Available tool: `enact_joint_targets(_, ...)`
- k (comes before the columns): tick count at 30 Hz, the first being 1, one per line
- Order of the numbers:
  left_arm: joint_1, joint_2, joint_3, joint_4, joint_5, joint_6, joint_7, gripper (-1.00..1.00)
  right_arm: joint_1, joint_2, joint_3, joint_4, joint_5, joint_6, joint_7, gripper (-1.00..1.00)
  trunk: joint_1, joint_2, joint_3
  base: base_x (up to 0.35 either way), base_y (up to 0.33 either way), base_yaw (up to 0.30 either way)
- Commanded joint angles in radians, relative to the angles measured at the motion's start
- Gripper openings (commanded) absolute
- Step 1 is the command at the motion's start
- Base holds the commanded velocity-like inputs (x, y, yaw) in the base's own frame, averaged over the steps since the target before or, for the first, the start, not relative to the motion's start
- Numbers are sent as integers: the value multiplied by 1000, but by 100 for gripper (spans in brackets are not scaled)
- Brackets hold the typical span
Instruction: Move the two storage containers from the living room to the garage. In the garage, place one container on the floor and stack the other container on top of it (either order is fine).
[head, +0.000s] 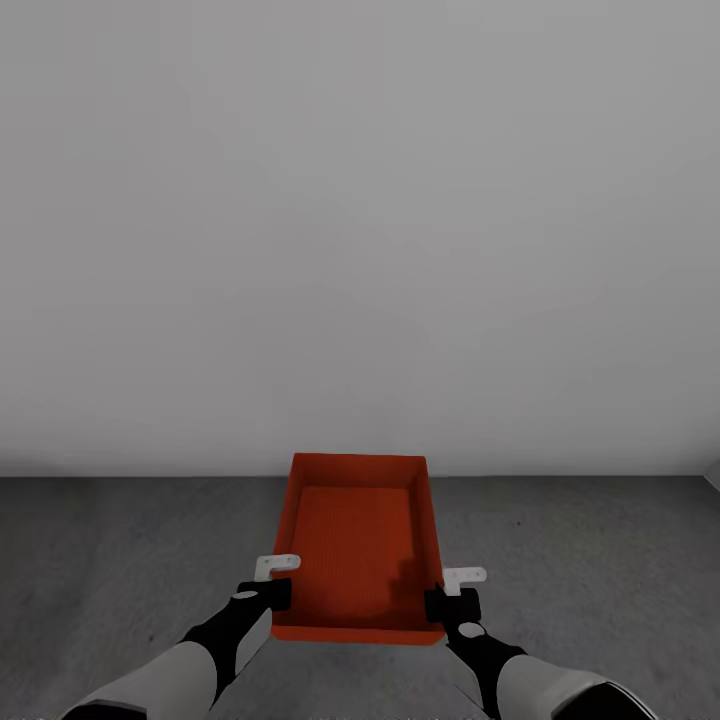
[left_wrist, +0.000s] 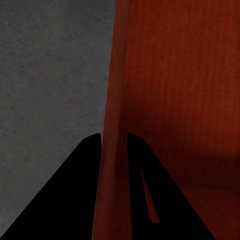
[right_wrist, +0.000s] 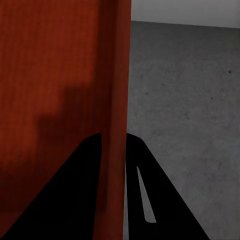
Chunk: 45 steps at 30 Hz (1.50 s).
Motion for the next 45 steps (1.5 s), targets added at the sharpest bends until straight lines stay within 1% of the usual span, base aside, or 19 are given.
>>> enact_joint_targets(1,-1,6,14,-6,0,6,11,-100,0,0,-20,3,-12,-3,-2,-100,0,-1,-3,0,0,0)
enact_joint_targets(45,-1,7,15,-6,0,6,11,-100,-1,0,-21,3,-12,-3,-1,-100,0,-1,-73,0,0,0)
